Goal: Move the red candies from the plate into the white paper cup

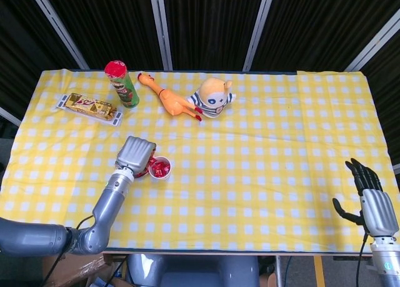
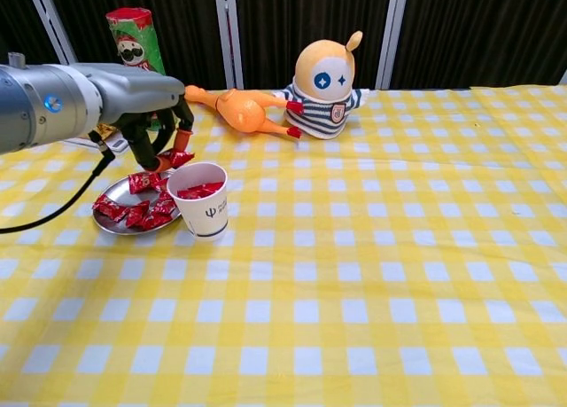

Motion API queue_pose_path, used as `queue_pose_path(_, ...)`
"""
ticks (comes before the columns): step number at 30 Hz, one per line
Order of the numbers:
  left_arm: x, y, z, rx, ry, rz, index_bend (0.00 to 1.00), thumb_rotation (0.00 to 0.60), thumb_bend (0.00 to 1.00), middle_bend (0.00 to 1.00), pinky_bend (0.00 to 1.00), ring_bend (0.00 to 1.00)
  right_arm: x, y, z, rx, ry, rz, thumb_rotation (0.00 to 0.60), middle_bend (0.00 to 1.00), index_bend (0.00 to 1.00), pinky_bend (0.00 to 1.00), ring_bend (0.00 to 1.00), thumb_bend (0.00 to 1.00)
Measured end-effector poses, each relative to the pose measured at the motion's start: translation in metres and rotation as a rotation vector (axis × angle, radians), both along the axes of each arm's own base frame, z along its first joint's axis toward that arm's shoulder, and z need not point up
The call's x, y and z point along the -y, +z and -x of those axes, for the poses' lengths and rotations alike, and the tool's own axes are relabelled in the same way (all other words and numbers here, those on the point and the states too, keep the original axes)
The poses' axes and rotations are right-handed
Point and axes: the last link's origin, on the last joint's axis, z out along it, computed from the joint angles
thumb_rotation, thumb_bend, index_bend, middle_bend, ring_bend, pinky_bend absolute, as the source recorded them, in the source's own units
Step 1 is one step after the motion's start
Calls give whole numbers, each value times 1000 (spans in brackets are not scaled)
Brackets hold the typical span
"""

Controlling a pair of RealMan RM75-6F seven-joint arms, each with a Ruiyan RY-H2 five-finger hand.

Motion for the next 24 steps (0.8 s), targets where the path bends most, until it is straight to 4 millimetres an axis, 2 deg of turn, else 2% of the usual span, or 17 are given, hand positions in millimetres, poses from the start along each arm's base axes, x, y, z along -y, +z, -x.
queue_pose_path(5, 6, -16, -13, -1, -20, 32, 506, 600, 394, 626, 899, 891, 0, 1, 0, 4, 0, 3, 600, 0, 0, 0, 0, 408)
queue_pose_path(11, 8, -22, -15, -19, -9, 46, 425, 600, 294, 513, 899, 891, 1, 2, 0, 9, 4, 4, 600, 0, 0, 0, 0, 409)
queue_pose_path(20, 4, -11, -17, 17, -4, 22, 341, 600, 279, 399, 899, 891, 0, 1, 0, 8, 6, 2, 600, 0, 0, 0, 0, 408)
queue_pose_path(24, 3, -4, -16, 40, 6, 9, 266, 600, 277, 348, 899, 890, 0, 0, -1, 7, 7, 0, 600, 0, 0, 0, 0, 408)
